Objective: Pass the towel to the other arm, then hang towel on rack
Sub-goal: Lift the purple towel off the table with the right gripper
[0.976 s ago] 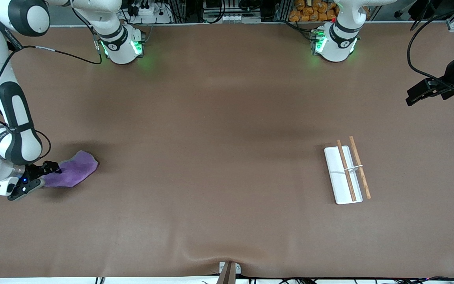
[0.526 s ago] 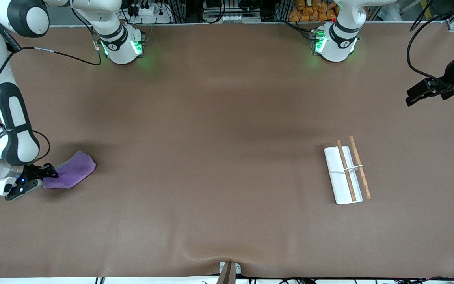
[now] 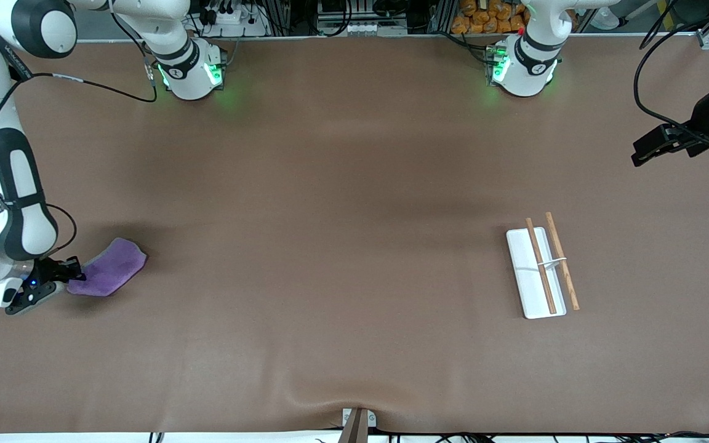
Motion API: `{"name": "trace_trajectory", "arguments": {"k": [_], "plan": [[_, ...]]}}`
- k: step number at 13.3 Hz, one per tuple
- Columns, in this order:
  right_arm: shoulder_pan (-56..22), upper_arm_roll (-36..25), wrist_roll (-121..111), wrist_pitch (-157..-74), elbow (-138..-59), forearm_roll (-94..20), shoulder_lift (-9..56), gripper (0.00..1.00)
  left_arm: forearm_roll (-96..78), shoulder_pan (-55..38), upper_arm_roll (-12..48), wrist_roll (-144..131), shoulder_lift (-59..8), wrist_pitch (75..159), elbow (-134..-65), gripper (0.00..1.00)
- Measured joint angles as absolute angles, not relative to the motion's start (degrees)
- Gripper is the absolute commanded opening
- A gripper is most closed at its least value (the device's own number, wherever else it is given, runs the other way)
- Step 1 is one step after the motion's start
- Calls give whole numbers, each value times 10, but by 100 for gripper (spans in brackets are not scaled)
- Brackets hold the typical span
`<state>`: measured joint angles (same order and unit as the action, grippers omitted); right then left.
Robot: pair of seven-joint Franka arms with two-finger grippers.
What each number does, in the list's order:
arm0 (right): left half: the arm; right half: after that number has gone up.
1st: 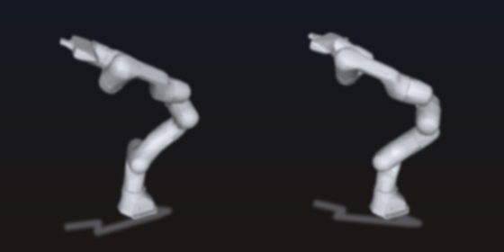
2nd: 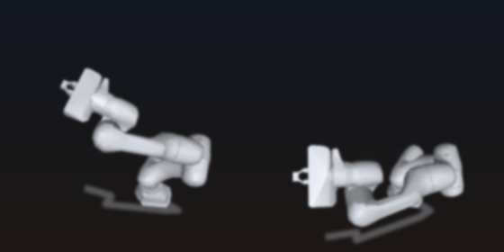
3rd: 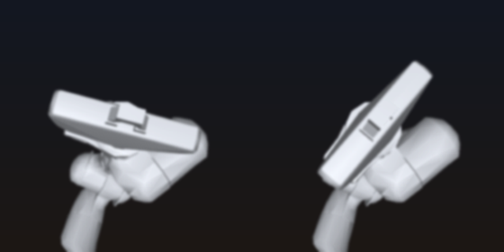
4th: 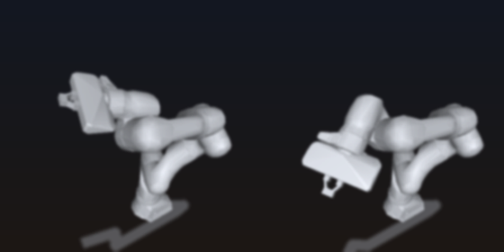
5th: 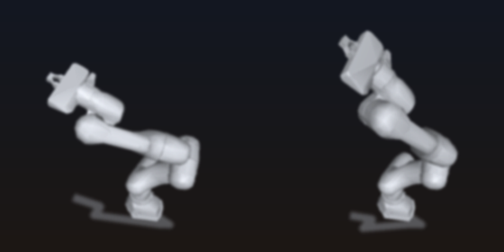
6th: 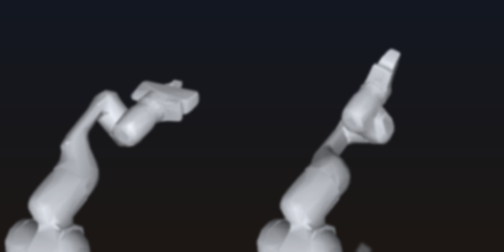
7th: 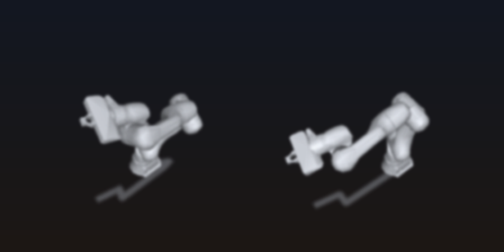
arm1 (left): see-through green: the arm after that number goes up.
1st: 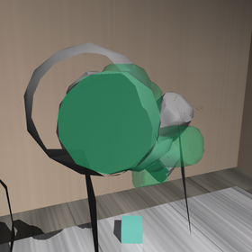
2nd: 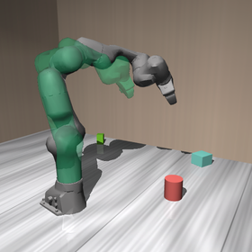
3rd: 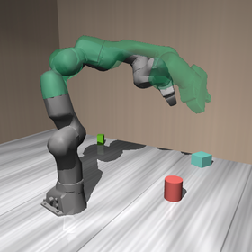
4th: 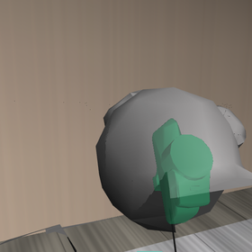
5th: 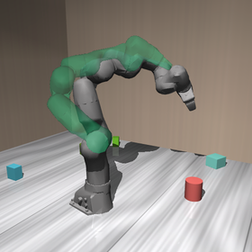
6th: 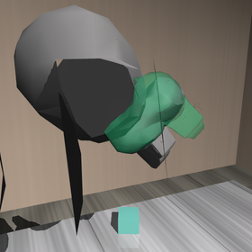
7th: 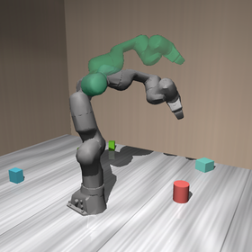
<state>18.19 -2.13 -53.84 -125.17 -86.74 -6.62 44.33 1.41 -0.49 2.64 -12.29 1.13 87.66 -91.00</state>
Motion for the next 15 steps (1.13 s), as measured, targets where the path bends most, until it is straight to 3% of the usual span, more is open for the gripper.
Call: {"name": "trace_trajectory", "arguments": {"k": [6, 10, 15], "plan": [[169, -16, -540, -1144, -783, -66, 408, 0, 14, -5, 26, -123, 11, 877, -910, 100], [133, -14, -541, -1088, -775, -66, 337, 0, 14, -4, 26, -123, 11, 877, -910, 100], [79, -6, -547, -1078, -775, -66, 285, 0, 14, -4, 26, -123, 11, 877, -910, 100]]}}
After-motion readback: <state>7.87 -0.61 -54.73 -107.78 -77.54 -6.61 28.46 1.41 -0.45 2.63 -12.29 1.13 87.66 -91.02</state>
